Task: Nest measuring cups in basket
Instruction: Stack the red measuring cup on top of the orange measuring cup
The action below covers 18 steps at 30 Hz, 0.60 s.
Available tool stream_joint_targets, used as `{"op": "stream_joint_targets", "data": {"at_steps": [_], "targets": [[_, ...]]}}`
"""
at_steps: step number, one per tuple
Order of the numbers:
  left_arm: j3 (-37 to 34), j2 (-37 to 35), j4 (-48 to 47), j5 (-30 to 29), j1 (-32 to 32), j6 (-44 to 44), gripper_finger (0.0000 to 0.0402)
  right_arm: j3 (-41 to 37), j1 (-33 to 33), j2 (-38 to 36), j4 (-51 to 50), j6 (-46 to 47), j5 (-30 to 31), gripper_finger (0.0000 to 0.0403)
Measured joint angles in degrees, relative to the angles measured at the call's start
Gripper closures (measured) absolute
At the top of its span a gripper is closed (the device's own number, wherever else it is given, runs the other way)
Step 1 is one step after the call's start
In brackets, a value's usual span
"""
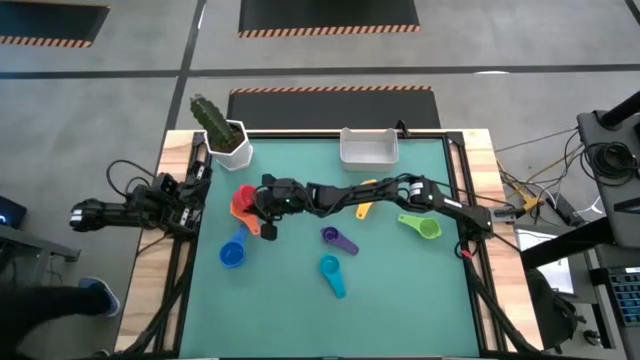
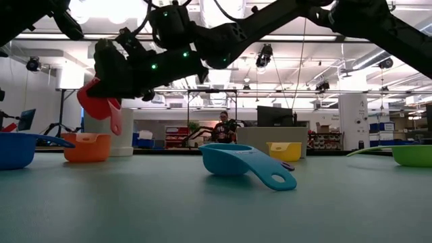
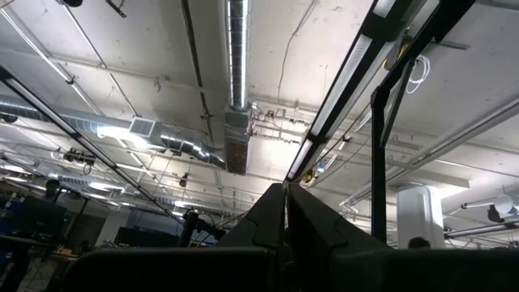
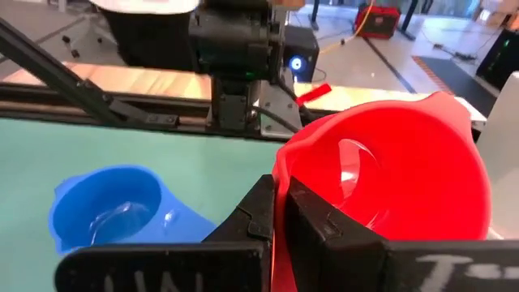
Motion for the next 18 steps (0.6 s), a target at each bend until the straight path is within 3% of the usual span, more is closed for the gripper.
{"op": "stream_joint_targets", "data": {"at_steps": [18], "targets": [[0.0, 0.0, 0.3, 0.0, 0.0, -0.4, 0.0402, -0.1, 0.0, 2.1, 0.8, -0.1, 0.0, 0.0393]]}}
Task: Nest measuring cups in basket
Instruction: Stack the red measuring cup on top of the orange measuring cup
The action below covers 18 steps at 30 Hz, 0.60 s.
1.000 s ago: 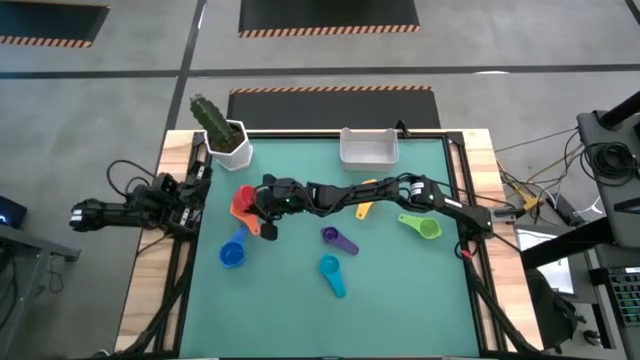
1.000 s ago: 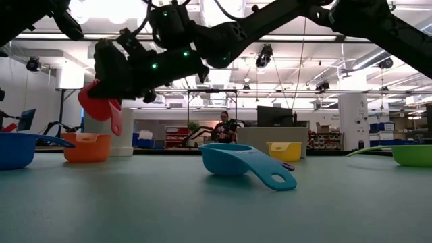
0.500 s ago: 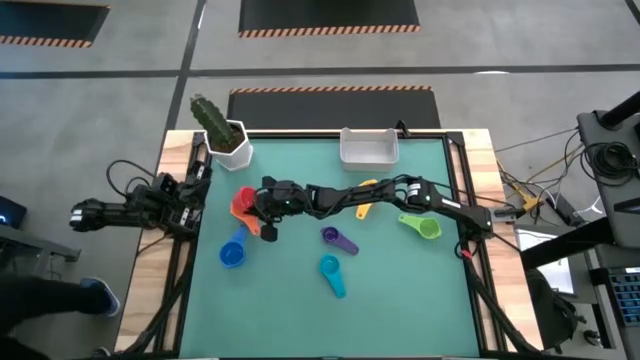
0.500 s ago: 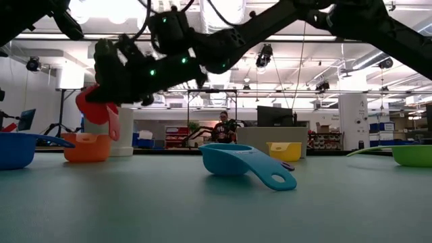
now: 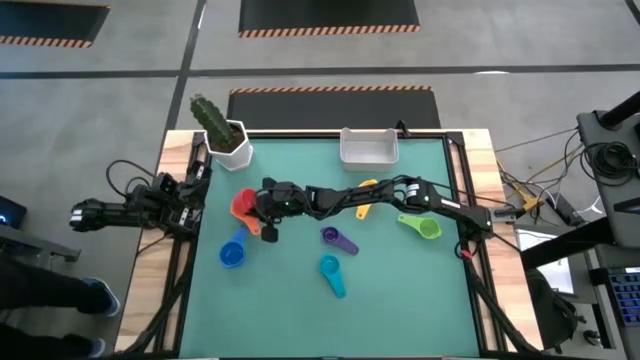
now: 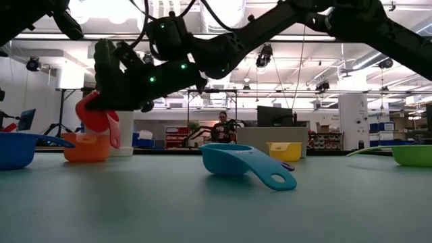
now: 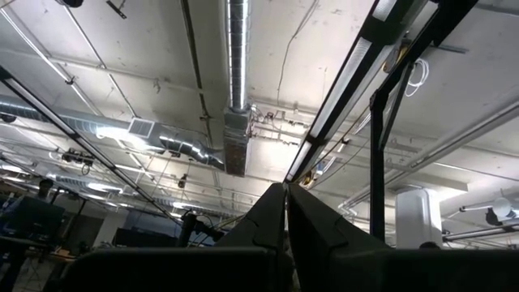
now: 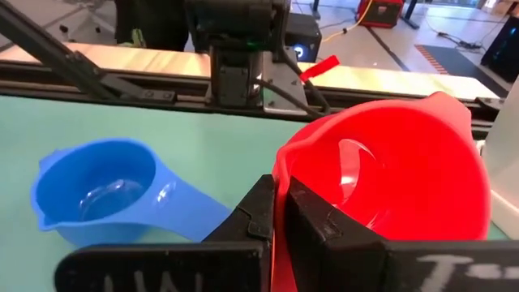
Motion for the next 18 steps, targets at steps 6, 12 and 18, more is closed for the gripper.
{"op": "stream_joint_targets", "data": {"at_steps": [6, 12, 18], "targets": [[0.0, 0.0, 0.0, 0.0, 0.0, 0.0, 0.0402, 0.0, 0.0, 0.3, 0.0, -0.6, 0.0, 0.0363], [0.0, 0.0, 0.0, 0.0, 0.0, 0.0, 0.0402, 0.0, 0.0, 0.3, 0.0, -0.4, 0.0, 0.0321], [0.0, 0.0, 0.0, 0.0, 0.0, 0.0, 0.0402, 0.0, 0.0, 0.3, 0.0, -0.5, 0.0, 0.029]]}}
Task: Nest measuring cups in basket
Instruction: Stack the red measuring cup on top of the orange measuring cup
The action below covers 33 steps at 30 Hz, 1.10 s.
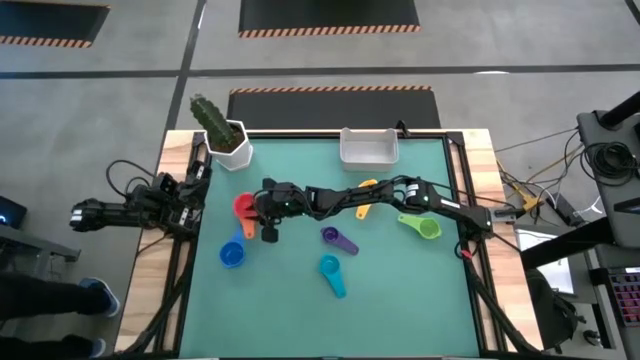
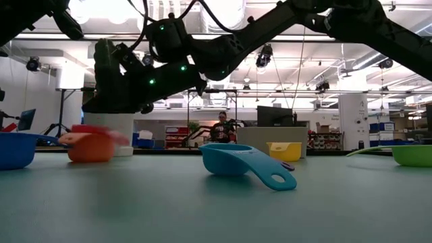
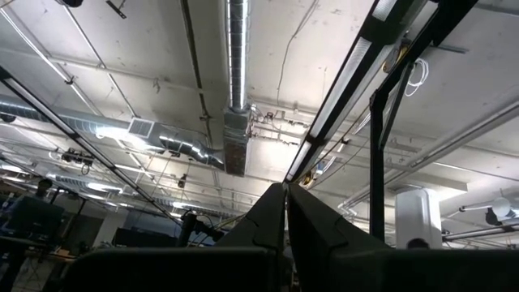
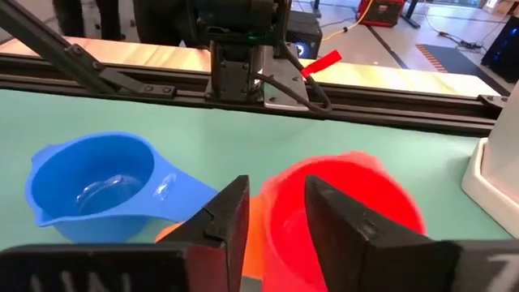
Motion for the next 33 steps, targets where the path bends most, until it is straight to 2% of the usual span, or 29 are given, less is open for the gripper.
{"op": "stream_joint_targets", "data": {"at_steps": [5, 12, 16, 19, 23, 27, 33], "targets": [[0.0, 0.0, -0.2, 0.0, 0.0, 0.0, 0.0402, 0.0, 0.0, -3.2, -6.2, -1.4, 0.0, 0.0288], [0.8, 0.1, -5.0, -0.6, 0.0, -4.3, 0.0402, 0.2, 0.0, -16.1, -23.7, -7.5, 0.0, 0.0306], [8.1, 1.3, -22.0, -0.9, -0.1, -6.4, 0.0402, -2.9, 0.1, -22.7, -31.4, -8.8, 0.1, 0.0335], [15.4, 4.5, -38.0, -0.2, -0.7, -7.8, 0.0402, -9.2, 0.2, -29.5, -30.7, -8.2, 0.0, 0.0361], [23.5, 11.7, -53.4, -0.2, -2.1, -9.7, 0.0402, -20.4, 0.1, -37.1, -26.2, -6.3, 0.0, 0.039], [31.6, 20.3, -68.6, -0.1, -2.8, -14.4, 0.0402, -30.9, 0.1, -41.0, -18.6, -4.6, 0.1, 0.0394], [40.1, 33.9, -94.1, 0.0, -3.3, -23.9, 0.0402, -38.1, -0.7, -42.0, -11.5, -3.2, 0.0, 0.0394]]}}
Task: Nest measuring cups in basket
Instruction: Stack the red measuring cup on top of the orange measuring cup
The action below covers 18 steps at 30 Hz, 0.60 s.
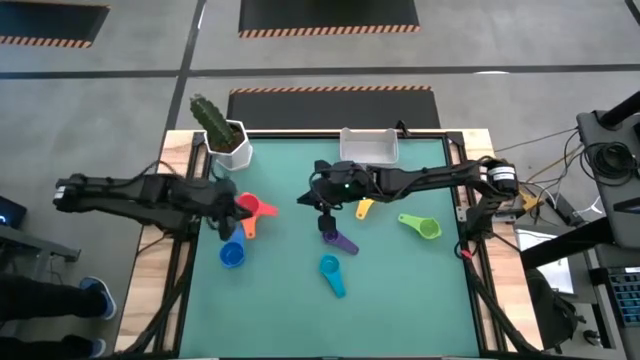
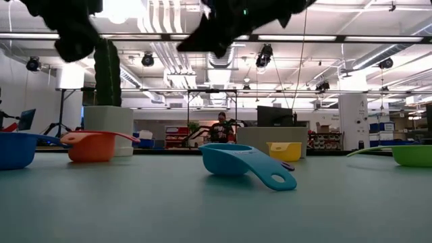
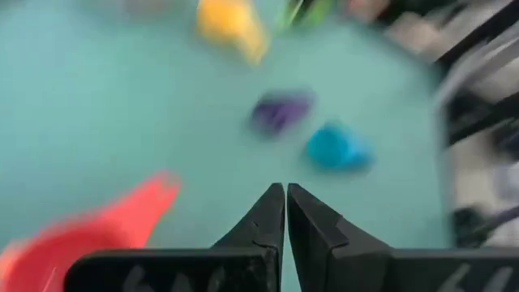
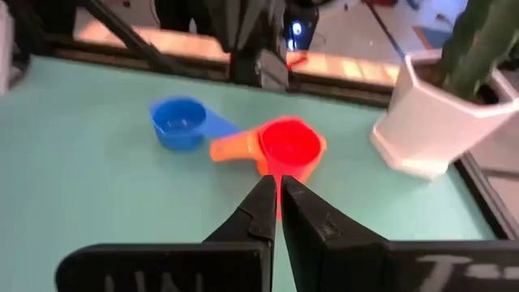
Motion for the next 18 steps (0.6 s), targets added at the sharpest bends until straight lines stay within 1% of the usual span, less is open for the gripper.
{"op": "stream_joint_targets", "data": {"at_steps": [2, 4, 9, 14, 18], "targets": [[1.1, 4.4, -5.6, 0.0, 0.0, -1.5, 0.0402, -0.7, -0.1, 1.2, 0.7, 0.0, 0.1, 0.0394], [1.8, 8.3, -9.2, 0.0, 0.0, -1.7, 0.0402, -0.7, -0.1, 2.4, 2.4, -0.1, 0.0, 0.0394], [3.1, 15.7, -15.7, 0.7, 0.0, -1.0, 0.0402, -0.3, -0.9, 6.2, 7.5, -0.2, -0.3, 0.0394], [5.6, 19.9, -22.3, 1.6, -0.1, 1.8, 0.0402, 3.0, -1.8, 11.4, 8.6, 0.1, -0.5, 0.0394], [5.6, 21.0, -22.7, 1.5, -0.1, 5.4, 0.0402, 8.0, -2.2, 16.7, 8.4, 0.3, -0.7, 0.0394]]}}
